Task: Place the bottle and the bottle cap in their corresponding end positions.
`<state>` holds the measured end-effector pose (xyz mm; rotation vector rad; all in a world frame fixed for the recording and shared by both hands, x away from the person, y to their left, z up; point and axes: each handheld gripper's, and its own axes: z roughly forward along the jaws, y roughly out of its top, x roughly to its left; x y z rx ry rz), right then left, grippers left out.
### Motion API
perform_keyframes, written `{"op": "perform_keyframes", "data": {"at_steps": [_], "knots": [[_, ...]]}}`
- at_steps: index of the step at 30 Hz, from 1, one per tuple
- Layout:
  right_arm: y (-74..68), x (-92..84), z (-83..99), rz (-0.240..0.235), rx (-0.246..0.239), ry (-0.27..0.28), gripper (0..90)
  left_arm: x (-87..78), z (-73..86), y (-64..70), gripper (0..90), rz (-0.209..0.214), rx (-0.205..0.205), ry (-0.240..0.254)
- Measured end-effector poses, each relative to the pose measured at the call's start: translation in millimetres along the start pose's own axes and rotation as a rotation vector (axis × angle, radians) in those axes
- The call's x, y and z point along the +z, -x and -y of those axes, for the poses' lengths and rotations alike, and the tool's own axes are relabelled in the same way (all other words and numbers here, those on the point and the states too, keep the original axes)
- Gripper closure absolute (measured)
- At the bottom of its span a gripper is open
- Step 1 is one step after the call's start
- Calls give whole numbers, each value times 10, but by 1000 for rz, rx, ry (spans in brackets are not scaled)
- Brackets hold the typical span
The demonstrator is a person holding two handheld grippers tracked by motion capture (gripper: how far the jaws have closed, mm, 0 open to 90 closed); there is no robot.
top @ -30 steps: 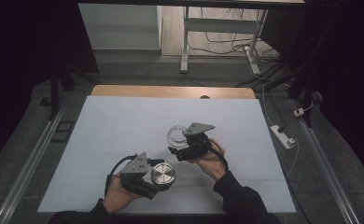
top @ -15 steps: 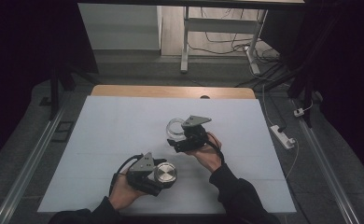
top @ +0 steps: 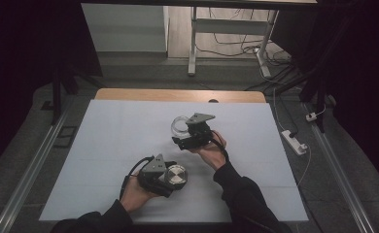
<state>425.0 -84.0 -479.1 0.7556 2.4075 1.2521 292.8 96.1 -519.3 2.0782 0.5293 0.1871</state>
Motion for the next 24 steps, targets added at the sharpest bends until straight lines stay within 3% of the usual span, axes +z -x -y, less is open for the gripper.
{"op": "perform_keyframes", "data": {"at_steps": [9,14,24], "knots": [[84,122,-32,14,5,-2,153,141,-6,-76,198,-12,-1,-33],[105,195,-50,20,-2,-3,152,218,-14,-152,199,-15,-40,-54],[163,304,17,23,13,-27,152,353,10,-139,202,-38,-16,-135]]}}
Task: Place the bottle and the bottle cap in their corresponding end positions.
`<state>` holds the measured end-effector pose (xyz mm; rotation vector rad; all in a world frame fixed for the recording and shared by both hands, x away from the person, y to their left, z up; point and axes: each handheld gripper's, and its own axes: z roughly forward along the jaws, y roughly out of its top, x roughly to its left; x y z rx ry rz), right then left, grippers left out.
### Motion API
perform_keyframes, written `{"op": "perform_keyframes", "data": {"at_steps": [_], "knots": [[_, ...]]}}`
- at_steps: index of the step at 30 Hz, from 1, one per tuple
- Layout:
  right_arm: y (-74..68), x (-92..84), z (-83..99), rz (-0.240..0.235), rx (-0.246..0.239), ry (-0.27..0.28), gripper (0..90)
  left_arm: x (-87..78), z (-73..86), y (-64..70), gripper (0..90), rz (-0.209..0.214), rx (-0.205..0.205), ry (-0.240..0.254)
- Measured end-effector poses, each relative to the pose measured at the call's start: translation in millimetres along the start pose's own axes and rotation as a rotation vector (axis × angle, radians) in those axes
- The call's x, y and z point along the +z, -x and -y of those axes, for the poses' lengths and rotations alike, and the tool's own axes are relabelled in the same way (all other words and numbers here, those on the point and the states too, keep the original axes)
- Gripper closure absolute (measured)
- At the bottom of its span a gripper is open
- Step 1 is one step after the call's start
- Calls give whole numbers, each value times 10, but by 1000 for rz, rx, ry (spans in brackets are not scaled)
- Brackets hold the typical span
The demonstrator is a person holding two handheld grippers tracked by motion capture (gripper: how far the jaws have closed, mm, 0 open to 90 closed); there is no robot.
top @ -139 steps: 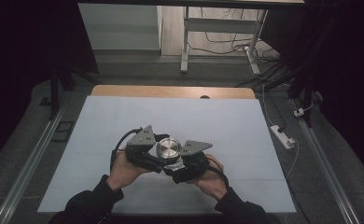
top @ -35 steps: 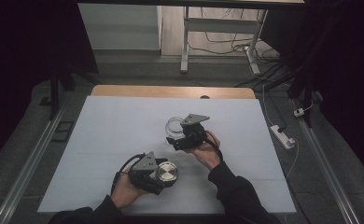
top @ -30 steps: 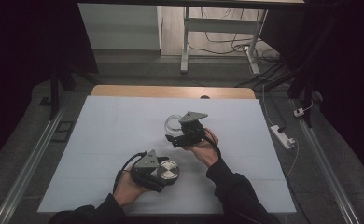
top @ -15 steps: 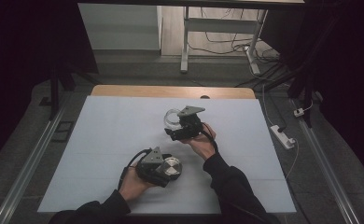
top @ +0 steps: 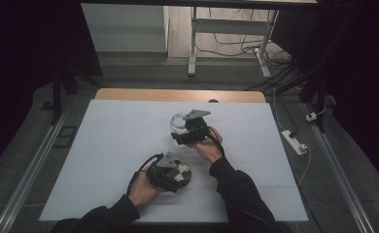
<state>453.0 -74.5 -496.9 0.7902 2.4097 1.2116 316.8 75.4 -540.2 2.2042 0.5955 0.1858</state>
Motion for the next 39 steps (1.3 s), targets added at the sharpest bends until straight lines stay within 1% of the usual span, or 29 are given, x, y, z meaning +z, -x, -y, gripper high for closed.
{"op": "perform_keyframes", "data": {"at_steps": [3,6,7,8,10,11,13,15,18,21,23,25,27,28,30,31,34,35,36,39], "knots": [[1,21,20,0,-3,-8,152,12,-5,17,202,-12,4,-9],[-6,42,36,0,-5,-17,152,13,-6,12,202,-9,5,-16],[-8,54,45,-1,-5,-20,152,20,-5,1,202,-3,-7,-30],[-10,60,51,-2,-6,-23,152,24,-5,-3,201,-3,-9,-34],[-19,82,71,-2,-13,-34,152,33,-9,-3,200,-7,3,-67],[-25,97,83,-5,-15,-41,152,33,-9,-3,200,-7,3,-67],[-26,112,105,-11,-7,-46,151,48,-15,20,199,-24,26,-96],[-21,109,104,-14,-7,-51,151,51,-16,19,198,-24,27,-100],[-16,111,106,-16,-6,-53,149,55,-14,9,197,-18,9,-95],[-17,110,89,-16,-3,-71,147,56,-14,6,192,-20,6,-96],[-15,110,84,-18,-4,-74,137,52,-13,3,172,-21,4,-95],[-5,109,83,-37,12,-77,103,29,-1,-26,149,0,-23,-66],[1,107,80,-64,29,-92,62,8,12,-63,138,18,-52,-52],[0,108,79,-67,33,-97,48,-3,19,-78,132,22,-63,-48],[-5,108,81,-72,29,-96,32,-9,24,-82,111,23,-62,-46],[-19,108,86,-67,15,-92,16,-23,32,-77,101,10,-55,-48],[-27,94,82,-64,5,-83,5,-53,31,-75,80,13,-54,-37],[-27,85,80,-65,6,-80,3,-87,28,-78,71,23,-62,-16],[-27,75,77,-64,9,-74,3,-87,28,-78,64,23,-62,-16],[-21,53,67,-72,12,-65,0,-137,32,-88,53,33,-78,6]]}}
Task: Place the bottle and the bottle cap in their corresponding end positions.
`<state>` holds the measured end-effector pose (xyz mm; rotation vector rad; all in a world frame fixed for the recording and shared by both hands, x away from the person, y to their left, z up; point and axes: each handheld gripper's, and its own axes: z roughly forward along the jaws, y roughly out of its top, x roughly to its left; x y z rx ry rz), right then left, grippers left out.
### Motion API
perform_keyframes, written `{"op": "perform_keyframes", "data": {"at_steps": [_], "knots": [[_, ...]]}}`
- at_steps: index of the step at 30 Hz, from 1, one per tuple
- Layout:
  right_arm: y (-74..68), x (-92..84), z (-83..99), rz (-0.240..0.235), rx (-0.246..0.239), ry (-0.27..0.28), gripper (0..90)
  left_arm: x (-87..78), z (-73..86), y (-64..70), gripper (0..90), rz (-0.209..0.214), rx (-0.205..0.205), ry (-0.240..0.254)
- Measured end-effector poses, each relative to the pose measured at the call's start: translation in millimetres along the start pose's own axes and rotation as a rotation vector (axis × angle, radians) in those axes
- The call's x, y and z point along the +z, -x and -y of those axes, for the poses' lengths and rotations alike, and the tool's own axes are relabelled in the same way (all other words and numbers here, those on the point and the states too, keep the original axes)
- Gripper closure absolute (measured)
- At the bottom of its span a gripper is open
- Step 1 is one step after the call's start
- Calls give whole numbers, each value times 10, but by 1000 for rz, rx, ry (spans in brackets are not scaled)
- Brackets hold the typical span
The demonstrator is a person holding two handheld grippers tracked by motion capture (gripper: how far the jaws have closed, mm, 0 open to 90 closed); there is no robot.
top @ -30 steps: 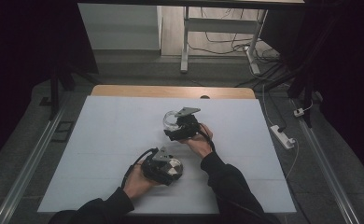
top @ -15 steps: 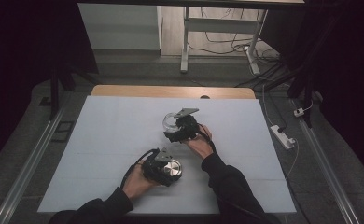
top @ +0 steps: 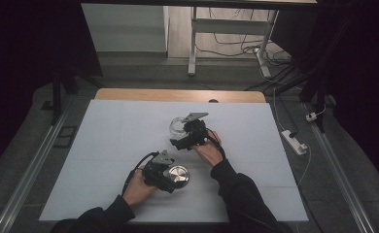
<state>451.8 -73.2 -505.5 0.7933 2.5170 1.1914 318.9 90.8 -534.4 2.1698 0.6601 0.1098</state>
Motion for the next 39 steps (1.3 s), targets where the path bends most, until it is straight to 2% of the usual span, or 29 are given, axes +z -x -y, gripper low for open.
{"op": "perform_keyframes", "data": {"at_steps": [7,14,24,29,33,39], "knots": [[-13,-47,-20,13,-9,4,0,-75,23,-7,28,29,-23,25],[-20,-129,-43,5,-4,28,0,-109,29,28,15,44,-10,33],[1,-239,-38,19,14,26,0,-203,41,42,2,36,23,33],[-46,-292,-56,24,11,13,0,-261,65,-6,0,66,-8,57],[-97,-331,-45,54,22,34,0,-324,78,-20,0,104,-29,87],[-186,-386,-28,59,12,41,0,-392,89,-8,0,129,-29,93]]}}
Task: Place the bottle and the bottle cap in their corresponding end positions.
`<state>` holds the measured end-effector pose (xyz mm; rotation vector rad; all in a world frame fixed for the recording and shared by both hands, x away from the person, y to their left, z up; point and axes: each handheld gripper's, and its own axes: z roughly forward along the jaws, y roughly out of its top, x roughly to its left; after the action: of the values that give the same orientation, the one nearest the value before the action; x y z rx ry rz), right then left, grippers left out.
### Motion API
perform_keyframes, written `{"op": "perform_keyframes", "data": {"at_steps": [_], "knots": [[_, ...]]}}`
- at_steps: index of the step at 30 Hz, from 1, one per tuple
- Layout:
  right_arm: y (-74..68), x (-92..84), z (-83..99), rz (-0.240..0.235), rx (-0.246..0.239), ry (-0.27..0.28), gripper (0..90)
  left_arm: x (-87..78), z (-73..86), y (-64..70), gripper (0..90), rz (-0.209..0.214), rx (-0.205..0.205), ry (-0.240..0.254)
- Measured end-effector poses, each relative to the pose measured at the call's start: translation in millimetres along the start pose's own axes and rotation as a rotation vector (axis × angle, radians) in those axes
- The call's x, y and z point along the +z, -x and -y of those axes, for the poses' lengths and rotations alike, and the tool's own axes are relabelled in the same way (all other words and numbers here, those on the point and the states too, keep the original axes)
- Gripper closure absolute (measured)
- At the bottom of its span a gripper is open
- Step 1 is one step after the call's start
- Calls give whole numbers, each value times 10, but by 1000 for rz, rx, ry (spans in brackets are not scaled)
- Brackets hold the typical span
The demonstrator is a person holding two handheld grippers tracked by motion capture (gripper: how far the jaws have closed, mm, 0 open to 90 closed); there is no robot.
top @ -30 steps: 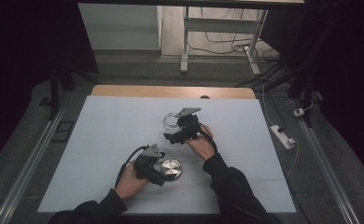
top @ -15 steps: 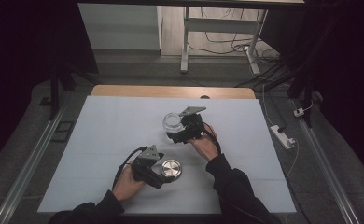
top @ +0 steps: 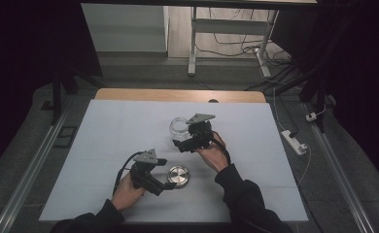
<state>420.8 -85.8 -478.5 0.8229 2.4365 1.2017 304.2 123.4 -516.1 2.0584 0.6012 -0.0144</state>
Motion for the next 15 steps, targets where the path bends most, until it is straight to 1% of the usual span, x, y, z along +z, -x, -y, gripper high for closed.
{"op": "perform_keyframes", "data": {"at_steps": [2,4,7,9,11,13,15], "knots": [[-22,-35,32,-11,-5,-5,0,-18,0,10,0,5,4,1],[-29,-70,62,-22,1,-10,0,-34,-4,21,0,6,6,-1],[-28,-106,75,-42,13,-2,0,-62,-1,40,0,12,13,0],[-45,-122,71,-46,12,-3,0,-88,7,54,0,9,22,-3],[-67,-138,67,-51,19,-23,0,-122,20,62,0,5,26,-1],[-80,-160,71,-51,22,-34,0,-153,36,66,0,2,19,6],[-95,-188,75,-65,36,-45,0,-177,50,72,0,4,16,8]]}}
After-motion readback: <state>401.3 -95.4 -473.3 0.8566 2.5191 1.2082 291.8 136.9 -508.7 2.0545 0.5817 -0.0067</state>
